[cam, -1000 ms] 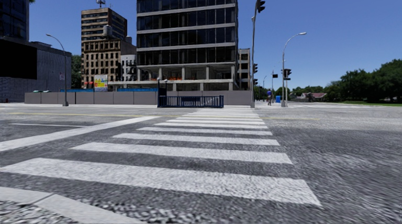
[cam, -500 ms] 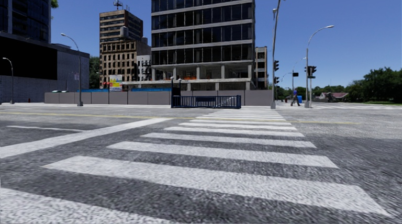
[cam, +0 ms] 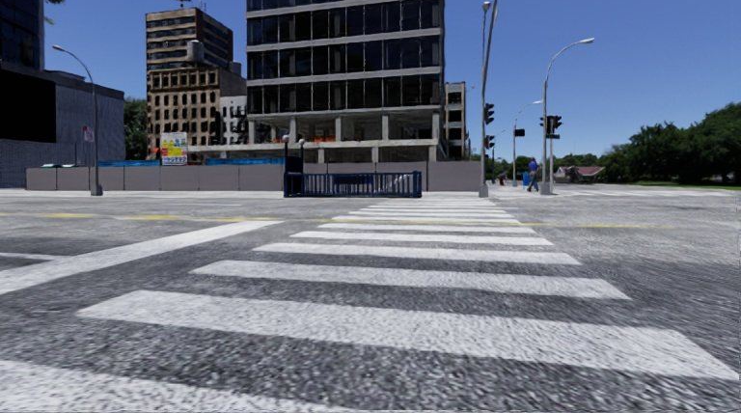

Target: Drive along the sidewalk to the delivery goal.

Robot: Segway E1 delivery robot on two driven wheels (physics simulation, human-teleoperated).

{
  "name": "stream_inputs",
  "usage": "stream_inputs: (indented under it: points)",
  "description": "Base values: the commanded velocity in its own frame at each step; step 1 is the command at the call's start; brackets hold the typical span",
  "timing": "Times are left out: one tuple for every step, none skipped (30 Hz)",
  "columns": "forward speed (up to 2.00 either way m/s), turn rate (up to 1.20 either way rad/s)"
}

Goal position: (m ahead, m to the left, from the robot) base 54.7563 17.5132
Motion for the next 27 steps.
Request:
stream_inputs:
  points:
    - [2.0, -0.41]
    - [2.0, -0.41]
    - [2.0, 0.0]
    - [2.0, 0.0]
    - [2.0, 0.0]
    - [2.0, 0.0]
    - [2.0, 0.0]
    - [2.0, 0.0]
    - [2.0, 0.0]
    - [2.0, 0.0]
    - [2.0, 0.0]
    - [2.0, 0.0]
    - [2.0, 0.0]
    - [2.0, 0.0]
    - [2.0, -0.01]
    - [2.0, -0.01]
    - [2.0, -0.04]
    - [2.0, -0.07]
    - [2.0, -0.08]
    - [2.0, -0.08]
    - [2.0, -0.09]
    - [2.0, -0.09]
    - [2.0, -0.09]
    - [2.0, -0.09]
    - [2.0, -0.09]
    - [2.0, -0.09]
    - [2.0, -0.09]
